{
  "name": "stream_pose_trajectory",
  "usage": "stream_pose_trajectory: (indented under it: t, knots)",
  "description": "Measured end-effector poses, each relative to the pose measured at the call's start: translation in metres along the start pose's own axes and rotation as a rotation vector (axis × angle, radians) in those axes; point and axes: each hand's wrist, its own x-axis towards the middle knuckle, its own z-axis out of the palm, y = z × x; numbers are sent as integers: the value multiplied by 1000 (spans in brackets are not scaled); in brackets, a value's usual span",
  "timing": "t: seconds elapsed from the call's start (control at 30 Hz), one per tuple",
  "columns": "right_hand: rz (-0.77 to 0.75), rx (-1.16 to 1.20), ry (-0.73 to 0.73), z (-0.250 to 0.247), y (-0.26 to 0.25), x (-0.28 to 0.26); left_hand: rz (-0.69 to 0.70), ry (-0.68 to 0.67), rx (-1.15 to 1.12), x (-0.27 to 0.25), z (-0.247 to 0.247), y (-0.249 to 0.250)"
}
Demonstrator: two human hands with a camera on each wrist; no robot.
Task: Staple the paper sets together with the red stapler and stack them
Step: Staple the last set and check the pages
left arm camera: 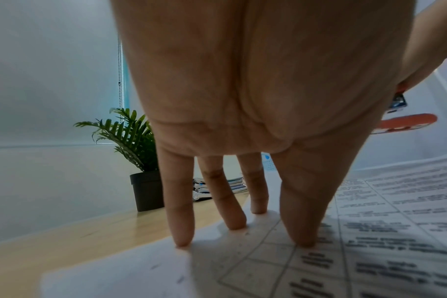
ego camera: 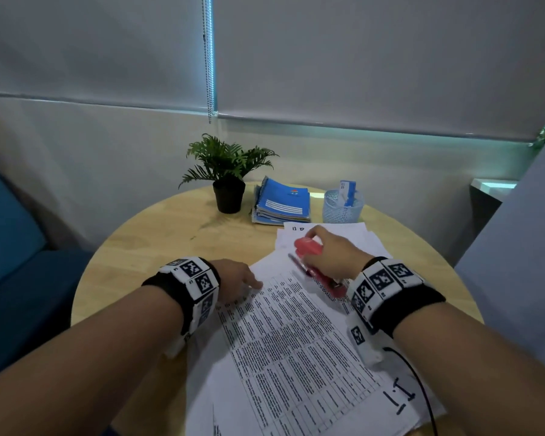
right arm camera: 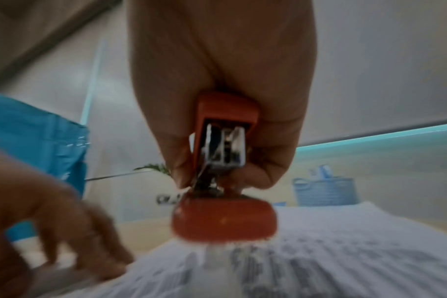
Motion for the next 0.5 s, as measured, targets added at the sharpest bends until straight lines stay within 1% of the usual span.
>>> stream_pose_trajectory:
  t: [0.07, 0.13, 0.23, 0.37, 0.5]
  knots:
    - [-23, -124, -125, 15, -12, 1, 12, 10, -7, 0, -1, -1]
    - [-38, -271, -163, 32, -18, 6, 20, 13, -9, 1, -2, -2]
    - [-26, -351, -149, 50, -22, 14, 30, 12, -12, 2, -1, -3]
    - [1, -367, -123, 62, -26, 23, 48, 17, -25, 3, -1, -5]
    - [26, -370, -138, 67, -27, 27, 64, 27, -7, 2, -1, -5]
